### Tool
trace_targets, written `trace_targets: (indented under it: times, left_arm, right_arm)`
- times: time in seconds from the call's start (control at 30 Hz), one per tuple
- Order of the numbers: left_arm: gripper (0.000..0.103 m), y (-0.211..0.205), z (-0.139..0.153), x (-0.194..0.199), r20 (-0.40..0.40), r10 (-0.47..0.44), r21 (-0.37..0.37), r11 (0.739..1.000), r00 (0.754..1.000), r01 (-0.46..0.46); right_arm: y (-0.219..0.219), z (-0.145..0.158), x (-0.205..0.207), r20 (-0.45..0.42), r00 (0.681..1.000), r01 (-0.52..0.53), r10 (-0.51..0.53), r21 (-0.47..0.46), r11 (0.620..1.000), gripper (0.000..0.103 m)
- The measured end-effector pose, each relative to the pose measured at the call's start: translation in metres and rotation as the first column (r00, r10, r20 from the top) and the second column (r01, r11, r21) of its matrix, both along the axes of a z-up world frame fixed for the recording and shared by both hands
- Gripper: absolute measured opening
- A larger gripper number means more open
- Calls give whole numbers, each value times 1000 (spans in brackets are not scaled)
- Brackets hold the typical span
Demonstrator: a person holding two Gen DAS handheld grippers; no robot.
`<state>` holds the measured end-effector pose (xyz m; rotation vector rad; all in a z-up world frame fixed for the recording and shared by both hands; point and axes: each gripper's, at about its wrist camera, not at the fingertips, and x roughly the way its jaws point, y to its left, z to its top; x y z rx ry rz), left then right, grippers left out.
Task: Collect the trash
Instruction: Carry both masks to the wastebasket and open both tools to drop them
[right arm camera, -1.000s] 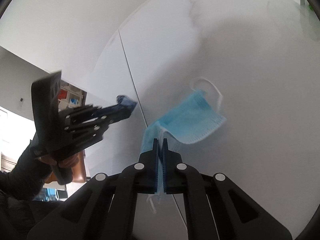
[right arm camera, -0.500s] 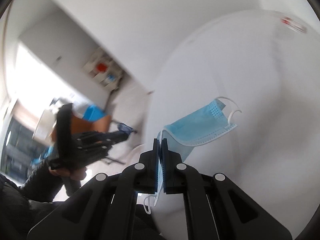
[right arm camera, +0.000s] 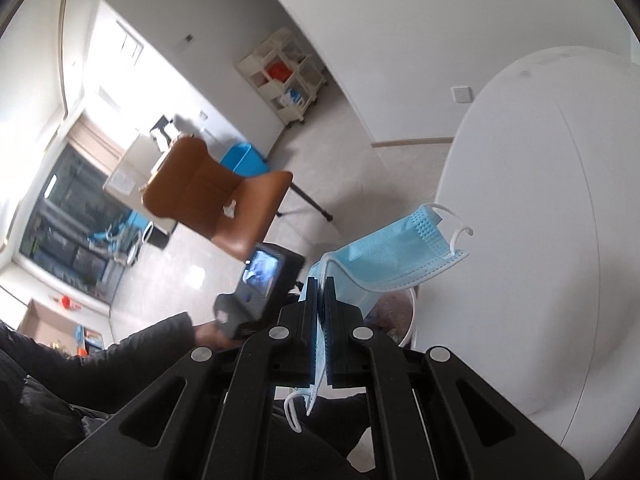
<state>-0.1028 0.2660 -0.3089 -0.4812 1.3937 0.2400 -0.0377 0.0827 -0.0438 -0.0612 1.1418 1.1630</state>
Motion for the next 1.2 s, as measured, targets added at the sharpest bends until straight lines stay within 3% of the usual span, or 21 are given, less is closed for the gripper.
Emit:
trace_targets:
  times: [0.17,0.27,0.47,0.73,0.93,1.1,1.2]
  left_arm:
    - [83,33,10,-23,39,101,10,995,994,-101]
    - [88,37,24,-33,66,146,33,988,987,-148]
    - [91,54,49,-56,101,235,71,968,967,-242]
    - [92,71,71,-72,108,283,114,949,953,-294]
    - [92,90,82,-91,105,335,192,917,936,-350]
    - [92,110,77,-107,75,366,218,902,927,-374]
    - [92,121,71,-115,52,378,217,899,924,-380]
  right_arm:
    - [8,-1,-11,0,1000,-27,27,-28,999,4]
    - [14,-3,-17,-3,999,-51,51,-41,998,4]
    - [28,-8,-25,-6,996,-91,91,-48,995,4]
    - [57,-25,-29,7,988,-155,156,-93,984,4]
    - [107,-84,-32,-11,974,-223,226,-213,951,4]
    - [156,-160,-42,-51,958,-282,283,-354,892,4]
    - [179,-204,-50,-31,949,-293,313,-456,841,13]
